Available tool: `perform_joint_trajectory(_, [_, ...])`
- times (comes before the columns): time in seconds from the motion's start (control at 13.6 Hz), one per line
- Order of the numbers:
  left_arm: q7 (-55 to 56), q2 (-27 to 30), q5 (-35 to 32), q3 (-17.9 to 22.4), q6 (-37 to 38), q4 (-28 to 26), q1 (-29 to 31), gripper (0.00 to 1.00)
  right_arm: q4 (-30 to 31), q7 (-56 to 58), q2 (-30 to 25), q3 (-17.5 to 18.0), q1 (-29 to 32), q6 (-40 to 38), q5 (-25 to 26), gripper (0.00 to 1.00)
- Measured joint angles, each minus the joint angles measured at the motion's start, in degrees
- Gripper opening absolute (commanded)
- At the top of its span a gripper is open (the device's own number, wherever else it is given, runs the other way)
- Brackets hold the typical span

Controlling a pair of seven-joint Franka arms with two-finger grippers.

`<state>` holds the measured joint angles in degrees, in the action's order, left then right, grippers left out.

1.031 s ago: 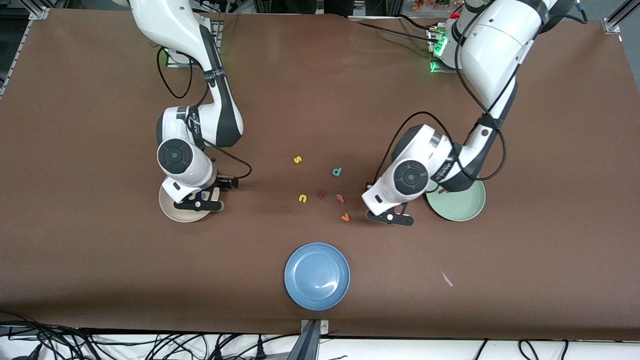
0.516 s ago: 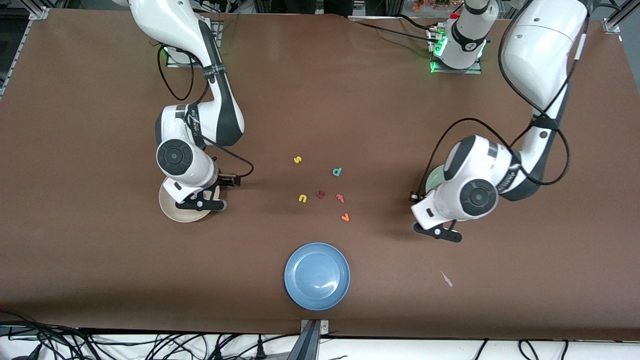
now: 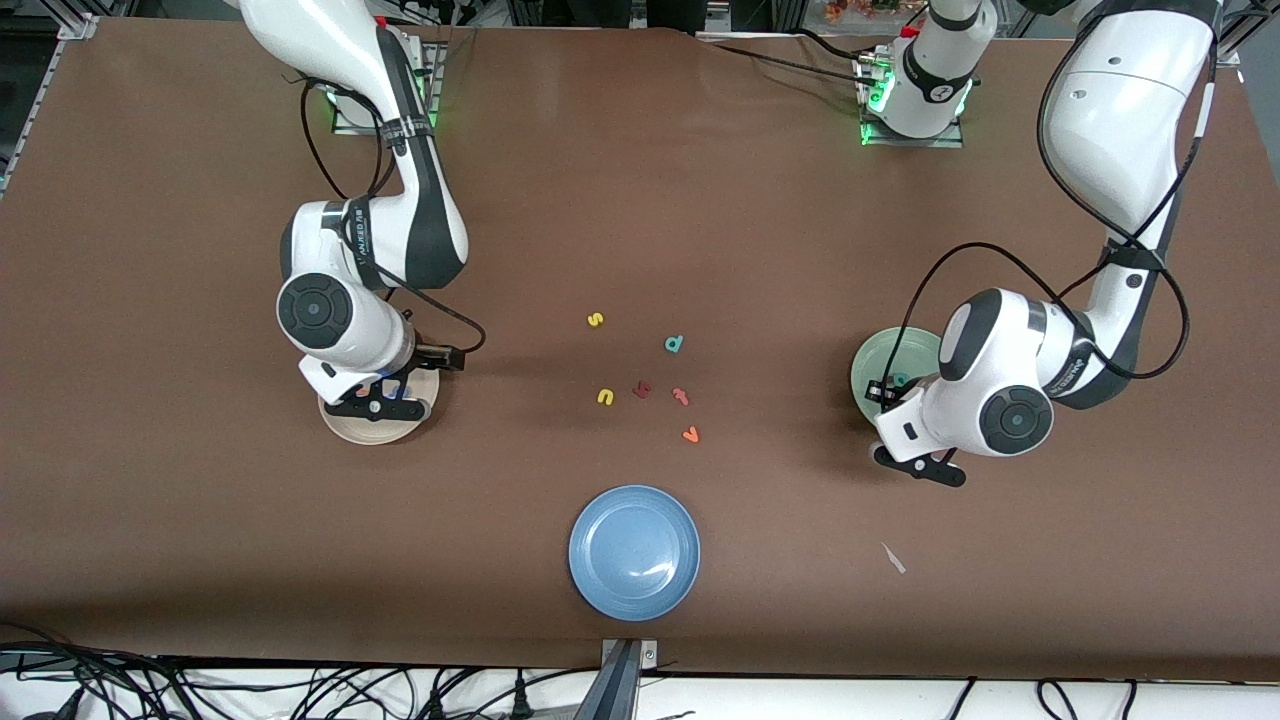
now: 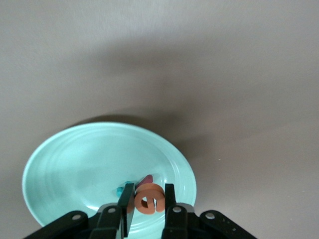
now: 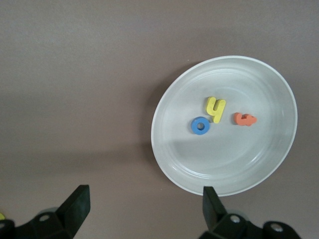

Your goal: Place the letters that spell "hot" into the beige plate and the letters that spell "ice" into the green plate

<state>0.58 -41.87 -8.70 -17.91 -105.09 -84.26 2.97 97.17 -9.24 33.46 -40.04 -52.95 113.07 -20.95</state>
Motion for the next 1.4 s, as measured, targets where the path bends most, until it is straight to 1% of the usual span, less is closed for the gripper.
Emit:
perform_joint_trajectory(0.07, [0.0,-0.7,0.0,0.1,-0.3,-0.3,0.3,0.00,-0.2,0.0,-0.6,0.1,0.8,0.0,0.0,1.00])
perform_joint_trajectory(0.15, [-0.1,-1.4,-0.3,0.1,-0.7,-0.3,0.6,0.00,-0.5,0.0,-1.8,1.5,3.0,0.0,0.0,1.00])
perform_joint_trajectory(0.22, [-0.1,-1.8,-0.9,0.1,-0.6,-0.4,1.0,0.00,-0.6,0.0,-3.5,4.6,7.0,-0.2,0.0,1.00])
perform_joint_trajectory(0.37, [-0.2,-1.9,-2.9,0.2,-0.3,-1.0,2.1,0.00,-0.6,0.1,-7.1,12.7,17.2,-0.6,1.4,1.00])
perform_joint_trajectory(0.44, [-0.9,-1.9,-4.6,0.2,-0.3,-1.2,2.9,0.01,-0.6,0.2,-8.7,16.3,22.0,-1.1,3.5,1.00])
perform_joint_trajectory(0.52, [-2.3,-1.9,-5.5,0.2,-0.5,-1.3,3.9,0.02,-0.6,0.2,-10.3,20.7,27.2,-1.7,6.2,1.00])
perform_joint_trajectory(0.59, [-3.5,-2.0,-5.9,0.3,-0.9,-1.4,5.0,0.07,-0.6,0.2,-11.8,25.6,32.7,-2.1,9.3,1.00])
perform_joint_trajectory(0.66, [-4.5,-2.1,-5.9,0.3,-1.5,-1.5,6.2,0.09,-0.6,0.4,-13.2,29.6,37.3,-2.6,12.3,1.00])
perform_joint_trajectory(0.74, [-5.1,-2.2,-5.9,0.3,-1.9,-1.5,7.0,0.19,-0.6,1.1,-14.5,31.5,40.0,-3.4,15.0,1.00])
perform_joint_trajectory(0.81, [-5.4,-2.2,-5.9,0.2,-2.1,-1.6,7.4,0.38,-0.6,2.2,-15.9,32.1,41.0,-4.5,17.1,1.00])
perform_joint_trajectory(0.88, [-5.4,-2.3,-5.9,0.1,-2.2,-1.6,7.4,0.93,-0.7,3.1,-17.4,32.4,41.4,-6.0,18.3,1.00])
perform_joint_trajectory(0.96, [-5.3,-2.3,-5.9,-0.2,-2.2,-1.6,7.3,1.00,-0.7,3.8,-19.1,32.5,41.6,-8.2,19.0,1.00])
perform_joint_trajectory(1.1, [-5.1,-2.3,-5.9,-0.6,-2.2,-1.6,6.8,1.00,-1.2,5.6,-22.6,32.6,41.9,-13.4,19.5,1.00])
perform_joint_trajectory(1.33, [-5.1,-1.8,-5.9,-1.1,-2.2,-1.2,6.7,1.00,-3.9,8.2,-26.3,32.6,43.4,-22.4,19.6,1.00])
perform_joint_trajectory(1.4, [-5.1,-1.2,-5.9,-1.3,-2.2,-0.9,6.7,1.00,-4.7,8.4,-27.4,32.6,43.7,-23.9,19.6,1.00])
